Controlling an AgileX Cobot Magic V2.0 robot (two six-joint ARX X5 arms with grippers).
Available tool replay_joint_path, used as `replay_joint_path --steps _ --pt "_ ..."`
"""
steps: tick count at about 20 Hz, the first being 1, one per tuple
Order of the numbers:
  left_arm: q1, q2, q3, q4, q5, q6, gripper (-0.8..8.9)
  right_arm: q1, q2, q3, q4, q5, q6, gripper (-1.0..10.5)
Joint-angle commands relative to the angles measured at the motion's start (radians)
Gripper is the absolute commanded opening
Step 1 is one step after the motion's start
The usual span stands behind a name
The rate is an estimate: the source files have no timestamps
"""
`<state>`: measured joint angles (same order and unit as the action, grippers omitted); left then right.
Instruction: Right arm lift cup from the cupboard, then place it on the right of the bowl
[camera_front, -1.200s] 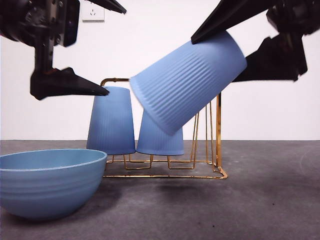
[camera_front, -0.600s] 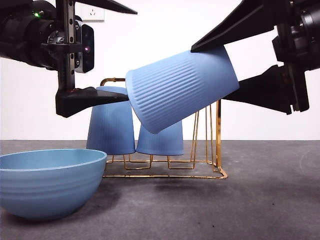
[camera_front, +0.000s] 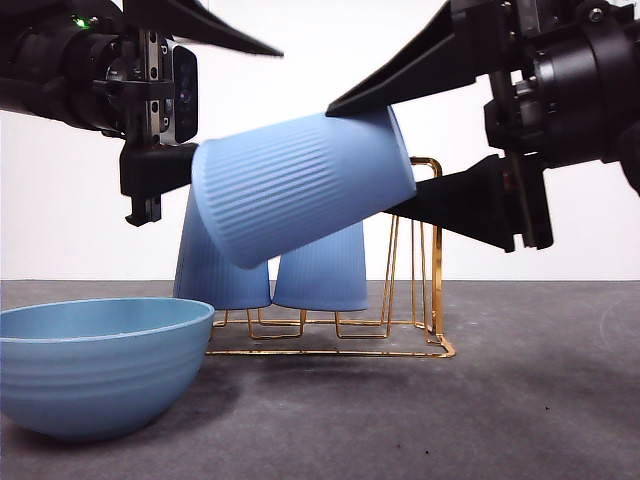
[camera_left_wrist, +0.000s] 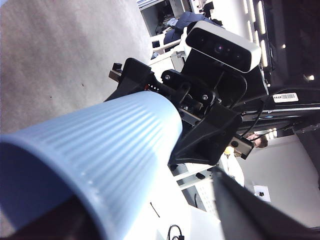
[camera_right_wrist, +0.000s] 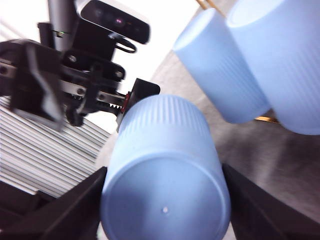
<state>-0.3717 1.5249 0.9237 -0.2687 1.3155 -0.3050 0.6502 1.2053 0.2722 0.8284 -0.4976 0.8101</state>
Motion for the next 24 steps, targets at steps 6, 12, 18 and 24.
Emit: replay_joint_path --steps 6,12,18,24 --pt "-0.009 0.019 0.016 0.000 0.024 -0.003 0.04 0.016 0.024 0.003 0.008 -0.006 0.024 2.2" --pt "-0.020 0.019 0.017 0.004 0.016 -0.071 0.06 0.002 0.020 0.003 -0.046 -0.029 0.006 4.6" --pt "-0.066 0.018 0.054 0.001 -0.021 -0.098 0.06 -0.088 -0.080 0.004 -0.189 -0.027 -0.038 4.6" --pt "-0.108 0.018 0.127 -0.003 -0.053 -0.116 0.06 -0.165 -0.237 0.005 -0.403 -0.028 -0.085 4.6"
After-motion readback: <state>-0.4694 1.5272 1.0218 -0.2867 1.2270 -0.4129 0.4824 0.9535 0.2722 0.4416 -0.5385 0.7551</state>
